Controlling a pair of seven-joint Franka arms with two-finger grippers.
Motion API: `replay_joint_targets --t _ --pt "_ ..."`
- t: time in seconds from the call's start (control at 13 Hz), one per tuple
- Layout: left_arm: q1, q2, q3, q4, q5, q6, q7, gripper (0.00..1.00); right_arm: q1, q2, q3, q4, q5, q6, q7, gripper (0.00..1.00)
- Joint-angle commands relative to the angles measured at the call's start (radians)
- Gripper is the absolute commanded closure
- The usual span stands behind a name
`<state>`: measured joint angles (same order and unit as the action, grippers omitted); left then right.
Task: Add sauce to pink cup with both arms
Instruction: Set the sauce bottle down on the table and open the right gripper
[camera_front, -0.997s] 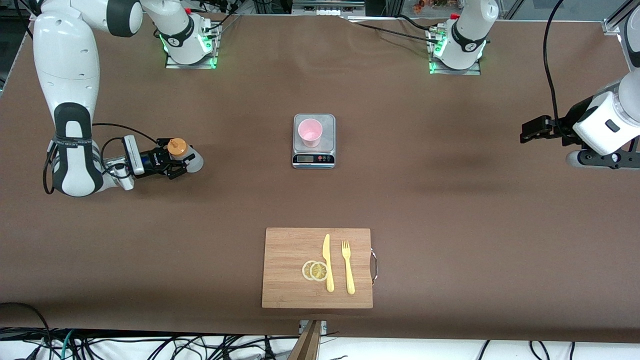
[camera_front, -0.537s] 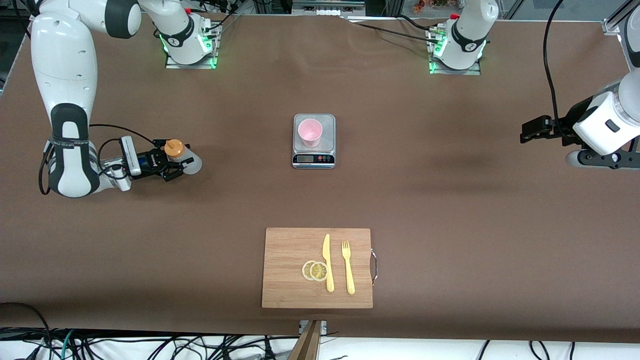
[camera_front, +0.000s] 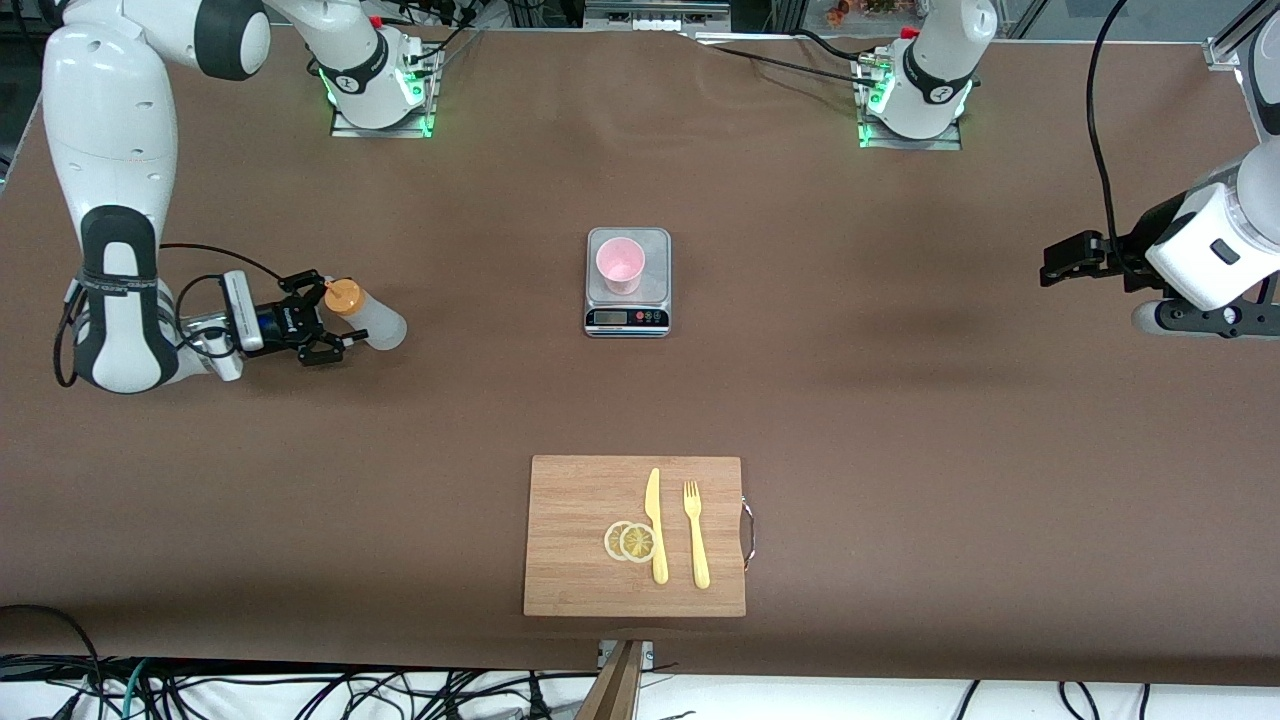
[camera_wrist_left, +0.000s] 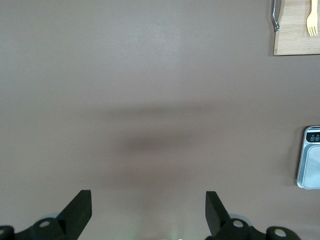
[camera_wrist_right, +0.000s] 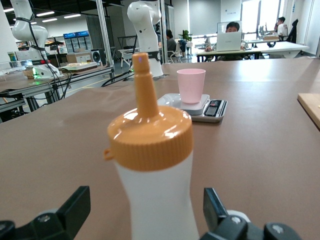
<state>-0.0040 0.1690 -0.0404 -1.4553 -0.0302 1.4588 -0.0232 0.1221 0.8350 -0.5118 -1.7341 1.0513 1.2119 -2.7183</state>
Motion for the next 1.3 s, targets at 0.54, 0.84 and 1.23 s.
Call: replay_joint_targets --t 0.54,0.84,1.23 --pt "-0.004 0.017 0.0 0.033 0.007 -0.015 0.025 0.0 -0.025 -0.03 -0.146 0.221 -0.109 -0.149 0.486 0.0" --pt "-0.004 0.017 0.001 0.033 0.007 -0.015 0.025 0.0 -0.015 -0.074 -0.157 0.341 -0.178 -0.187 0.771 0.0" --pt "-0.004 0.017 0.002 0.033 0.007 -0.015 0.025 0.0 -0.004 -0.102 -0.16 0.505 -0.195 -0.279 1.164 0.0"
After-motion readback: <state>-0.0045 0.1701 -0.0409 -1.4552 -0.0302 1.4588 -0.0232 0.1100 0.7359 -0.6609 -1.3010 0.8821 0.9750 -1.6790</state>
